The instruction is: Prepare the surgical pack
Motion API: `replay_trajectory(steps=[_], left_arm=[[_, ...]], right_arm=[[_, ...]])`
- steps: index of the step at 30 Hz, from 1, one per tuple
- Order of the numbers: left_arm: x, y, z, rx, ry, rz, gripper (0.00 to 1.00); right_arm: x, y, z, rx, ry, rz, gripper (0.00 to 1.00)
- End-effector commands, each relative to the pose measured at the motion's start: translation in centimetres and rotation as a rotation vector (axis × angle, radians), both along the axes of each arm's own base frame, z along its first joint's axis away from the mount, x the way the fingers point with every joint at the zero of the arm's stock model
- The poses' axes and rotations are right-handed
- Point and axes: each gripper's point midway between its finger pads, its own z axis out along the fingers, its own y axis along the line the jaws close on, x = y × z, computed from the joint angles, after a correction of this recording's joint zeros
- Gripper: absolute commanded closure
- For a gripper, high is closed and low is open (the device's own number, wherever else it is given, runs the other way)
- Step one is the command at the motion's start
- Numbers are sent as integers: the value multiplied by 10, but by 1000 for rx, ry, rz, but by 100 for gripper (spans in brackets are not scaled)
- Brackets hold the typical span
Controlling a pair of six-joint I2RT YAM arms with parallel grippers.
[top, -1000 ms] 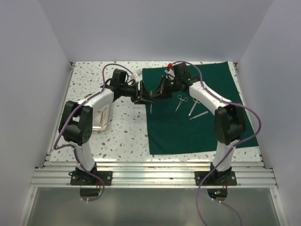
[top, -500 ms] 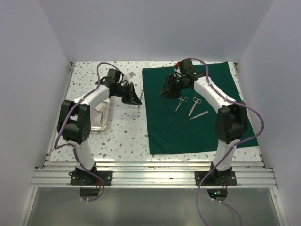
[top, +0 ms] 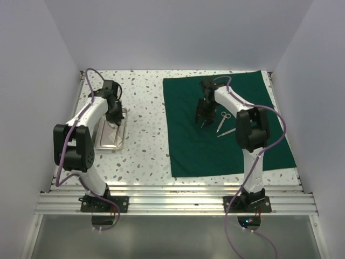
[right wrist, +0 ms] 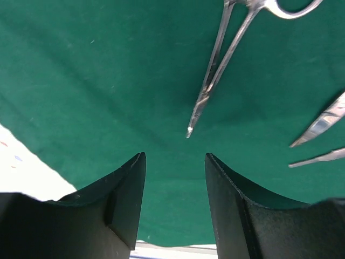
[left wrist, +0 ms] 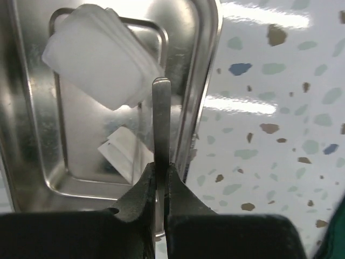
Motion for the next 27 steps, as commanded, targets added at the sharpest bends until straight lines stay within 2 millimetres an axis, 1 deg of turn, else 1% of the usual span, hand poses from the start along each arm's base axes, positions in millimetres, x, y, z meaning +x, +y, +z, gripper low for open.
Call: replay_trajectory(steps=[1,3,5,6,7,8,10,11,13,14,15,17,21,25,26,27], left_arm=[[-19,33,-21,177,96,13,100],[-19,36,-26,188,106,9,100],[-18,35,-32,185,114,6,95],[-16,33,-32,177,105,4,88],[-16,31,-31,166,101,3,86],[-14,30,-30,156,92,0,80],[-10,28,-23,146,66,-2,73],[-9,28,-21,146,63,-3,66],[-8,27,-15,142,51,-7,60],[-9,27,-14,143,51,-6,55],[-7,28,-9,147,38,-4,53],[-7,29,-4,149,28,-3,50],[-1,27,16,138,-29,-7,49],[3,24,29,124,-64,-14,48],[5,23,32,120,-73,-17,48],[6,21,37,106,-90,-21,48]], right_arm=[[14,-11,13,-76,-53,-15,49],[14,-15,8,-100,-46,-22,50],[16,-17,6,-117,-51,-31,50],[19,-17,4,-115,-63,-31,50],[20,-17,3,-115,-65,-31,51],[23,-17,2,-118,-75,-37,51],[27,-18,-2,-132,-80,-43,52],[29,-18,-3,-137,-82,-45,53],[34,-19,-9,-148,-82,-50,54],[35,-19,-12,-152,-78,-52,55],[38,-19,-13,-156,-79,-59,56],[44,-15,-17,-145,-92,-67,57],[49,-12,-24,-148,-86,-90,60],[40,-18,-36,-183,-32,-110,64],[37,-18,-38,-186,-23,-114,65],[36,-19,-40,-185,-20,-118,69]])
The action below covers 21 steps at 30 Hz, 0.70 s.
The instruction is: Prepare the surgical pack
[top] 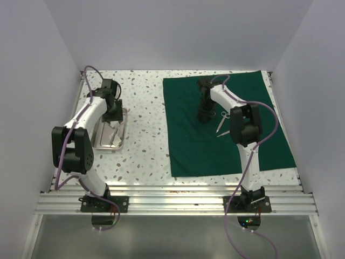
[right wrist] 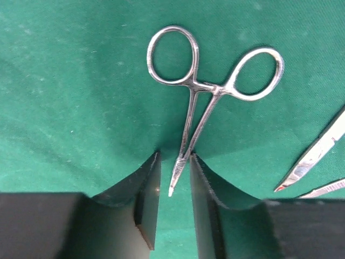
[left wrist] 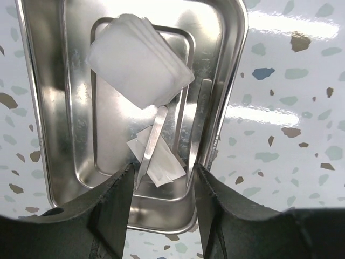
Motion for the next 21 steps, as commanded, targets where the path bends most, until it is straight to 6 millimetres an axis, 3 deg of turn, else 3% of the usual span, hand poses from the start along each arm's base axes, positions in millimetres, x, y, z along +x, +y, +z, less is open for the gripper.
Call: replay_trajectory(steps=[1,5,6,8,9,10,12,13,15,17,21], left_arm=[[13,-4,38,-28,-107,-32,48],[19,-26,49,-143,-147,-79,49],[19,-41,54,-217,-161,-115,48],[25,-57,60,-298,-197,-147,47],[22,-74,63,-392,-194,-186,46],[23,-84,65,-446,-199,-204,46],[21,-113,69,-615,-195,-250,44],[22,-122,70,-672,-195,-261,44],[20,-148,71,-798,-186,-292,44],[19,-173,72,-908,-169,-320,43],[17,-215,73,-1051,-124,-368,41]], right_arm=[[-4,-3,-12,-33,20,-51,72],[-5,-4,-11,-31,12,-61,95],[-3,-5,-4,-34,-7,-52,100],[1,-9,8,-39,-39,-42,100],[1,-10,12,-35,-46,-34,100],[3,-9,27,-19,-77,-21,100],[1,-9,38,22,-91,-13,100],[1,-7,54,50,-125,0,100],[-3,2,61,141,-135,34,100],[-6,21,80,267,-165,82,100],[-21,39,91,397,-172,94,100]])
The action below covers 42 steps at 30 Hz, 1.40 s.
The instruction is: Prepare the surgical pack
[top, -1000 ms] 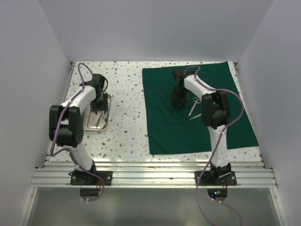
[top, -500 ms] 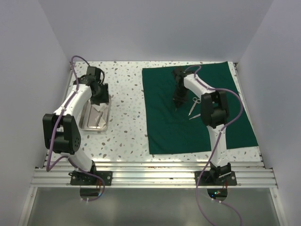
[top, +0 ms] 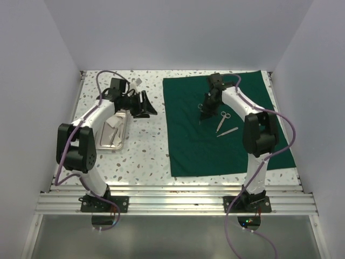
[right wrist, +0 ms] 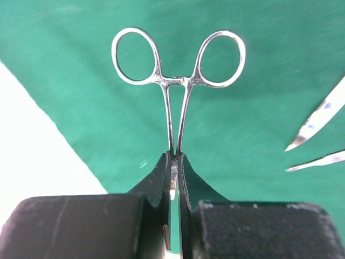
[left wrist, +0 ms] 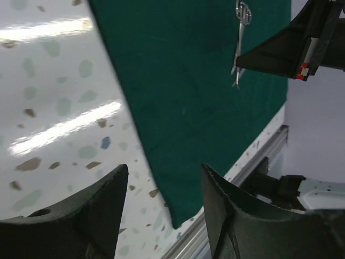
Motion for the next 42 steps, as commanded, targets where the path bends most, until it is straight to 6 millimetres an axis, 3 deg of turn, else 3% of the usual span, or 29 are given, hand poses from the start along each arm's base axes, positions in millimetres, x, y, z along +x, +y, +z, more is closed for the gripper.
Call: replay_trajectory(steps=[1,7,16,24,35,42], left_arm=[[-4,-64,23,-245,-3,-132,40],[-9,-123,30,-378,43,-226,37],[-23,-156,20,-392,93,-290,44],[-24,-161,3,-372,150,-282,56],[-18,-171,1,-380,160,-292,67],[-20,-172,-7,-377,183,-300,83]], right_arm=[[3,33,47,211,-127,47,100],[-11,53,66,325,-143,6,100],[-22,78,81,385,-146,4,100],[-27,86,89,409,-143,21,100],[-28,94,97,441,-138,34,100],[-29,103,100,458,-131,47,100]])
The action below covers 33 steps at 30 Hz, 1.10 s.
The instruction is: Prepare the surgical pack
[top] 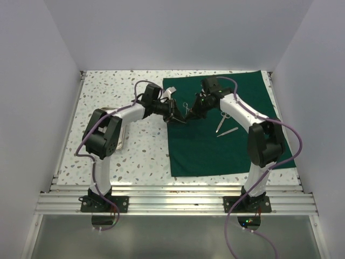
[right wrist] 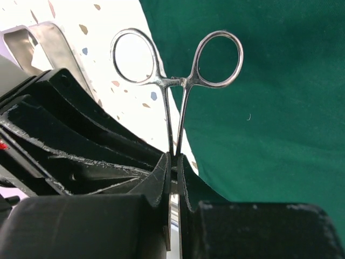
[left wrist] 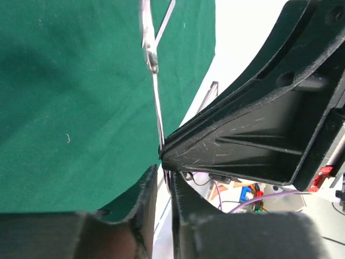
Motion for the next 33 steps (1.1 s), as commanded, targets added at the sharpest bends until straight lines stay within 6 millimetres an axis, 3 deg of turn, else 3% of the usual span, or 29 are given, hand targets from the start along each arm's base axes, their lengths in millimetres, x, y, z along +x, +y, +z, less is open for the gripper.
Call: replay_trajectory(steps=[1,2,3,6,8,9,11,12,15,20,25,30,33], left_arm=[[4,-7,12,-34,-38,-23,85],[4,-7,11,-33,-36,-25,88],[4,-7,11,-33,-34,-26,98],[5,0,6,7,-56,-24,100],[12,10,4,71,-95,-2,100],[11,26,-4,128,-97,-4,100],[15,48,-11,215,-127,25,100],[13,71,-21,264,-117,33,100],[14,123,-17,342,-154,107,100],[10,210,-27,605,-164,205,100],[-6,281,-35,826,-141,352,100],[-23,317,-51,992,-88,390,100],[-26,329,-58,1058,-71,403,100]], right_arm=[[4,17,40,83,-72,24,100],[4,20,42,91,-74,27,100],[5,21,43,94,-75,27,100],[5,25,45,97,-77,42,100],[7,23,46,71,-81,64,76],[7,13,42,13,-68,51,59],[15,3,47,-56,-108,69,48],[16,-9,43,-109,-96,52,41],[21,-36,35,-177,-80,26,39],[9,-85,-6,-246,56,-32,38],[-2,-130,-40,-328,146,-70,38],[-12,-160,-53,-413,198,-113,40],[-24,-178,-61,-490,240,-160,49]])
